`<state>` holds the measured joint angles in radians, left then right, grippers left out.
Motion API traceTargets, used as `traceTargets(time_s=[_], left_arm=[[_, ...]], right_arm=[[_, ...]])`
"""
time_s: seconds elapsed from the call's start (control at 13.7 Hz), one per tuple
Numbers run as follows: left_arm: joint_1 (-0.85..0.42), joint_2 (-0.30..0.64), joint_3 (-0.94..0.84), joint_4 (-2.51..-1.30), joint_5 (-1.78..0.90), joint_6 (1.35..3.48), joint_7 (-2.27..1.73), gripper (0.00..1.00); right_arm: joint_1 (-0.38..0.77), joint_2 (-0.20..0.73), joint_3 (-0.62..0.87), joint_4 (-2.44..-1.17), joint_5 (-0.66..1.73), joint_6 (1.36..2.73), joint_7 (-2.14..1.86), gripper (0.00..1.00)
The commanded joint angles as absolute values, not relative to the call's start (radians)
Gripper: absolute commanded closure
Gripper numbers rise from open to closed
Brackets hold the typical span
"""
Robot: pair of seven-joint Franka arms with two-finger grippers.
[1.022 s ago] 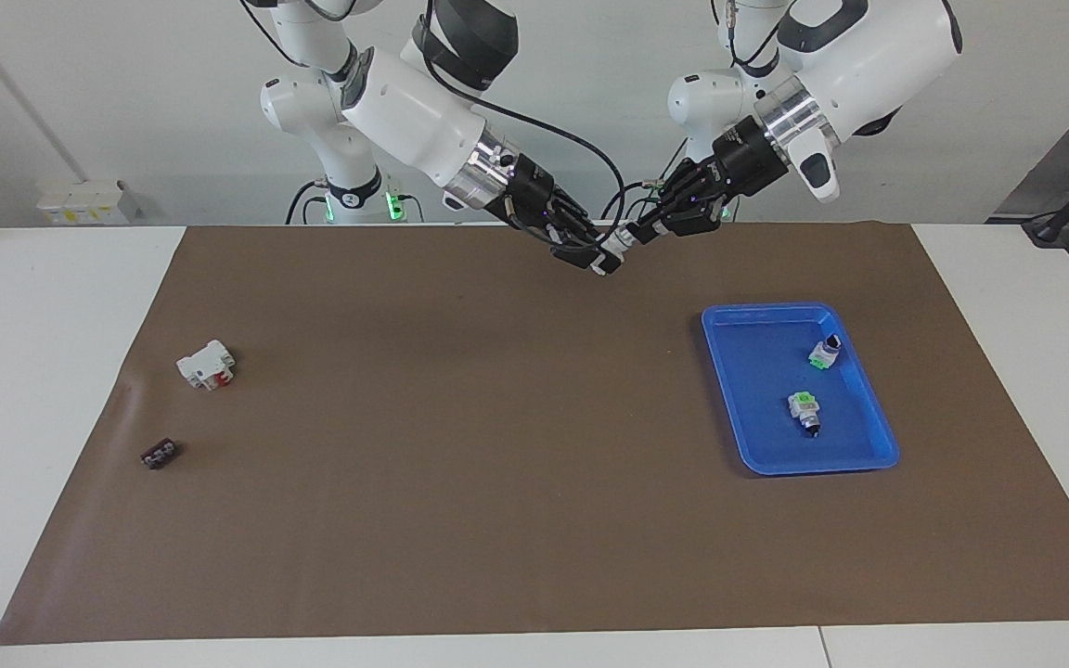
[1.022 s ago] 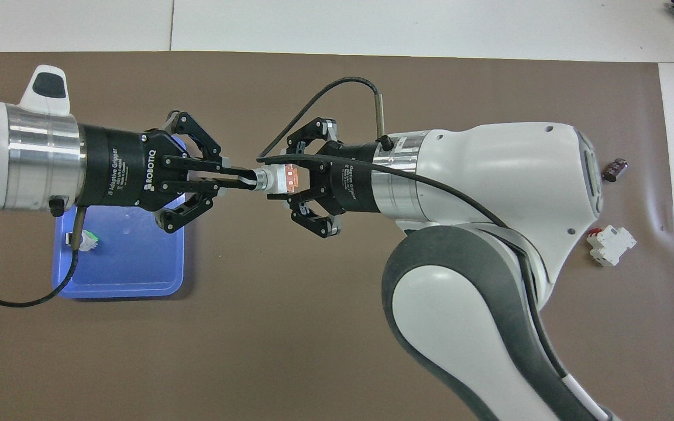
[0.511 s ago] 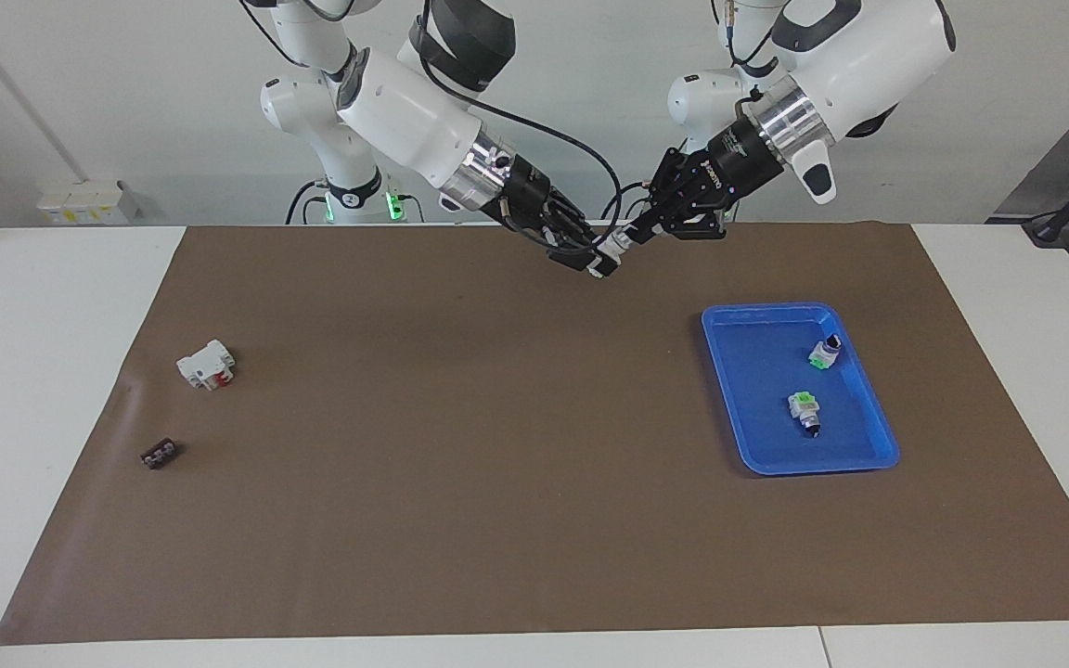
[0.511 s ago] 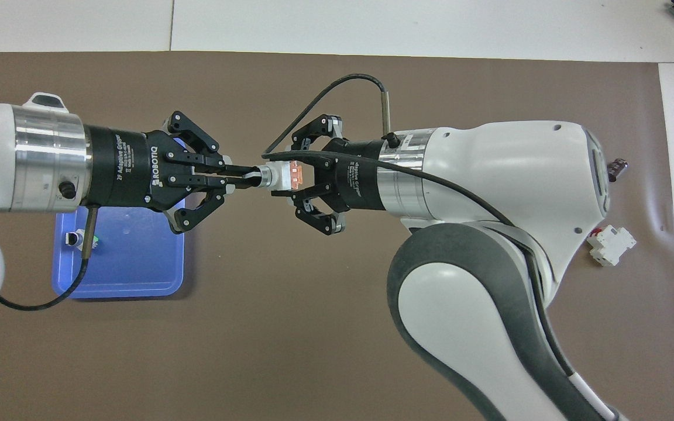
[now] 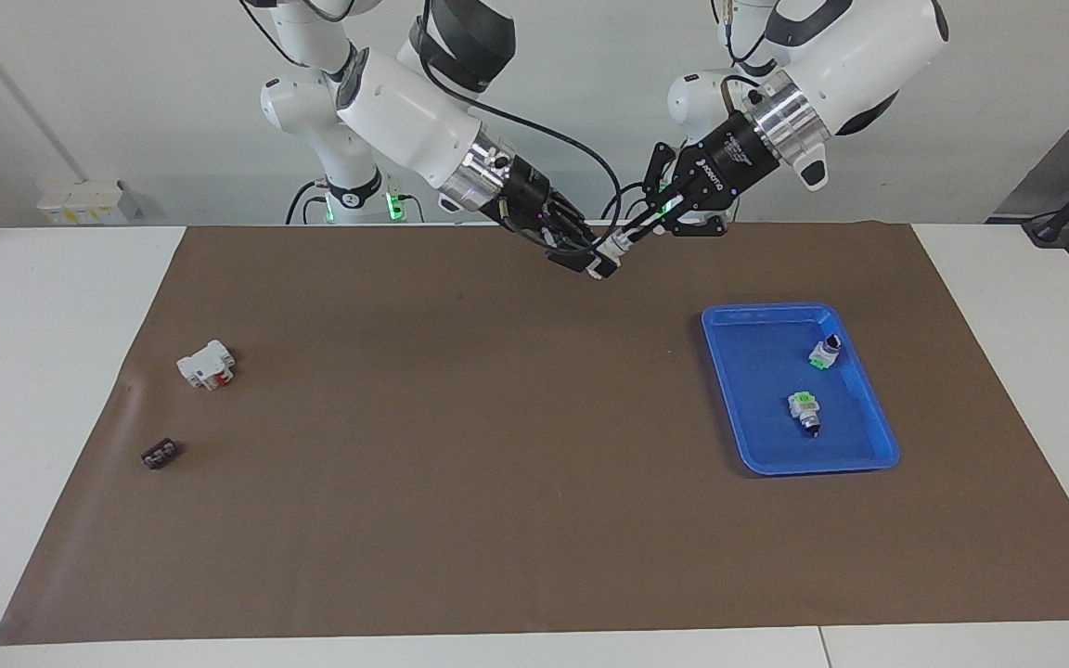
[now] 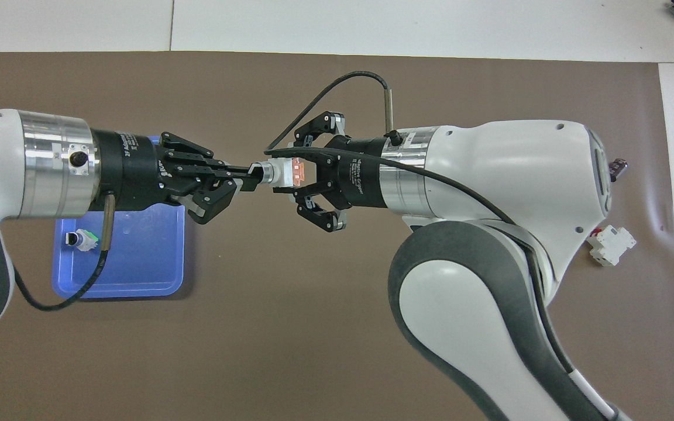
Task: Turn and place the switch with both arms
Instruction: 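Close the left gripper on the switch end facing it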
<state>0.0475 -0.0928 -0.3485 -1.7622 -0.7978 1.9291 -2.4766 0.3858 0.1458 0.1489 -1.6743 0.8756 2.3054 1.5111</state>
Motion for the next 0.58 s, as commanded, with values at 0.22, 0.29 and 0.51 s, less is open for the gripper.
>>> traceTargets(time_s=[0.22,0.29,0.51], left_arm=[[0.020,-0.100,-0.347,-1.790,-0.788,2.013,-2.783,1.00],[0.017,-0.100,-0.347,-1.790,-0.787,2.014,-2.783,1.00],[0.018,-0.100,-0.347,-1.793,-0.784,2.034,-2.784,1.00]], right_arm=[[0.399,0.147,0.173,-1.672,0.862,2.306,1.503,1.00],[0.399,0.147,0.173,-1.672,0.862,2.306,1.503,1.00],[0.399,0.147,0.173,-1.672,0.862,2.306,1.503,1.00]])
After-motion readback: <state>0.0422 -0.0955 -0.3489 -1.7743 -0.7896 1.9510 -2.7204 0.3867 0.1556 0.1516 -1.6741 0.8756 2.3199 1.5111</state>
